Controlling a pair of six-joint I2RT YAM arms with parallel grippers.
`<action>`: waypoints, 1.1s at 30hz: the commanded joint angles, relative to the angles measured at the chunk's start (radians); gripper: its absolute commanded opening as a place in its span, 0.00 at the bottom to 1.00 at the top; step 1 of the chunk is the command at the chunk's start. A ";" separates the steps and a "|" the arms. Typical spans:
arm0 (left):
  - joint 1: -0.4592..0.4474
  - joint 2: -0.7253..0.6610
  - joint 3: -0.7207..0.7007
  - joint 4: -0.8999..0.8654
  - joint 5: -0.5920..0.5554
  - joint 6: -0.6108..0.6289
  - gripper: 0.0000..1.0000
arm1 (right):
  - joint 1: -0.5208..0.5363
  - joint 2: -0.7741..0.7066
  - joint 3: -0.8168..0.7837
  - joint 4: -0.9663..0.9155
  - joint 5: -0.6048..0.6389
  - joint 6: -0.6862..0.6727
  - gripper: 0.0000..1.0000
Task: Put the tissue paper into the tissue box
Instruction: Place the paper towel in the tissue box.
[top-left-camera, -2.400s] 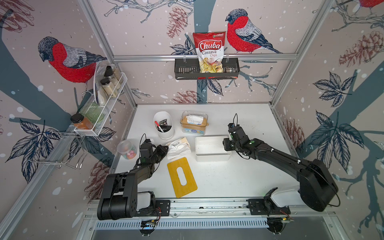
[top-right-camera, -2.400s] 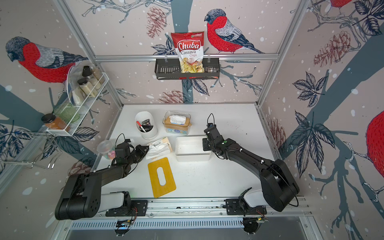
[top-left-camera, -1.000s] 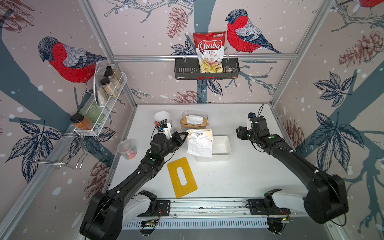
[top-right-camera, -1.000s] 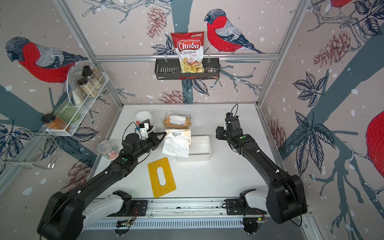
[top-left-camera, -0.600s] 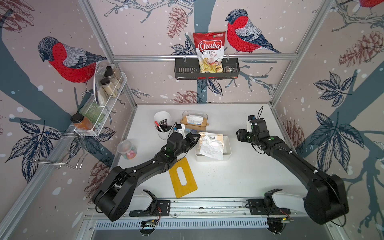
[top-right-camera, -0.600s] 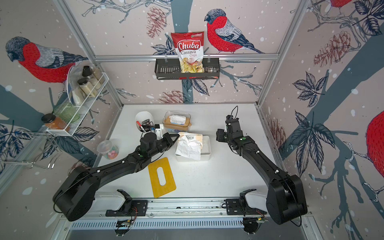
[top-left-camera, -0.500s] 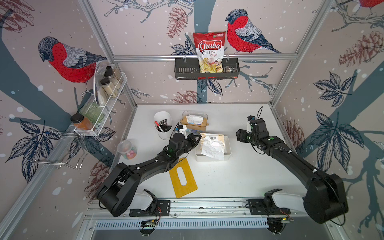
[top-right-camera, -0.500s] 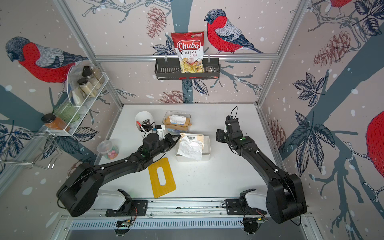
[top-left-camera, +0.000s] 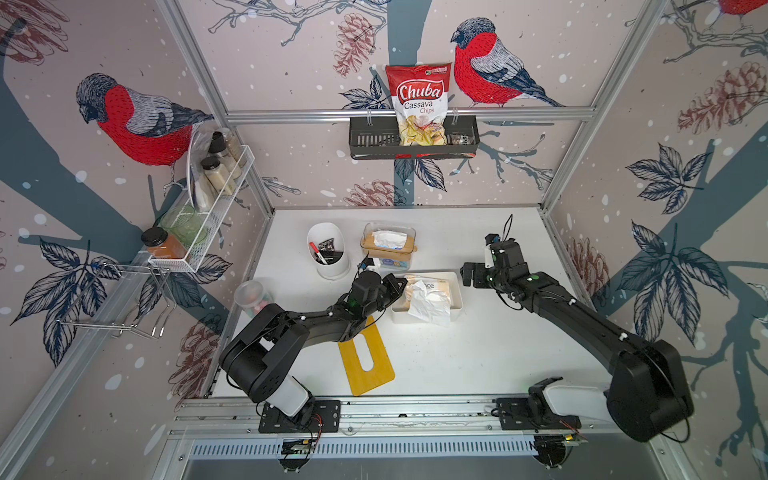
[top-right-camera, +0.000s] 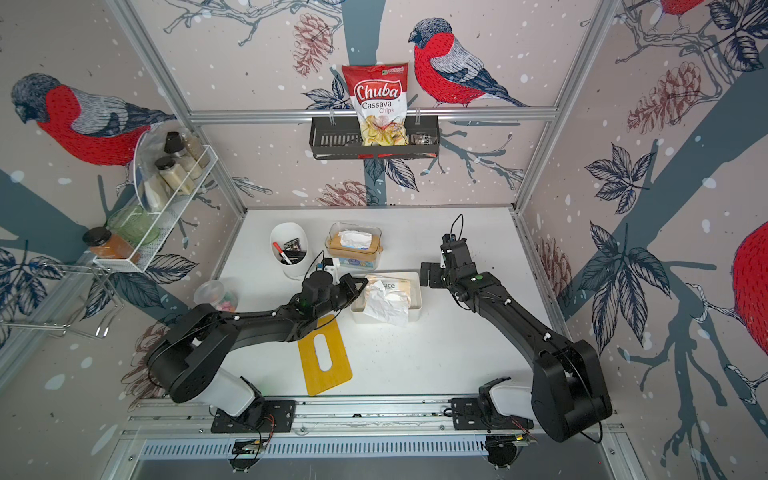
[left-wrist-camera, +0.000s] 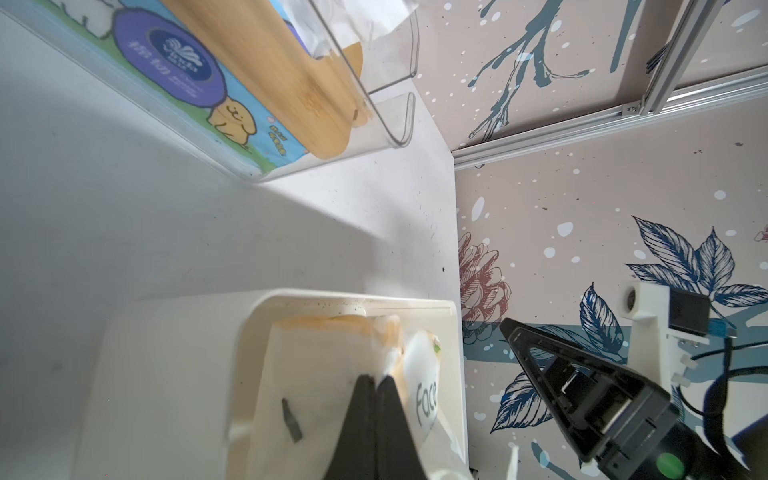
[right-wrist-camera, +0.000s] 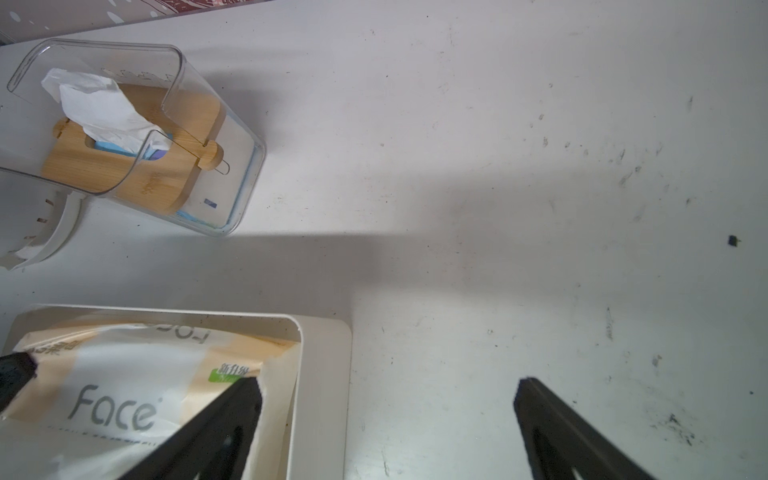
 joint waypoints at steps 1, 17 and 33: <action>-0.008 0.015 0.013 0.065 -0.019 0.031 0.00 | 0.007 0.002 0.007 0.020 0.015 -0.009 1.00; -0.036 -0.032 0.024 -0.052 -0.064 0.128 0.16 | 0.015 0.003 0.013 0.008 0.015 -0.008 1.00; -0.055 -0.233 0.137 -0.434 0.036 0.584 0.48 | 0.029 0.009 0.045 -0.025 0.018 -0.009 1.00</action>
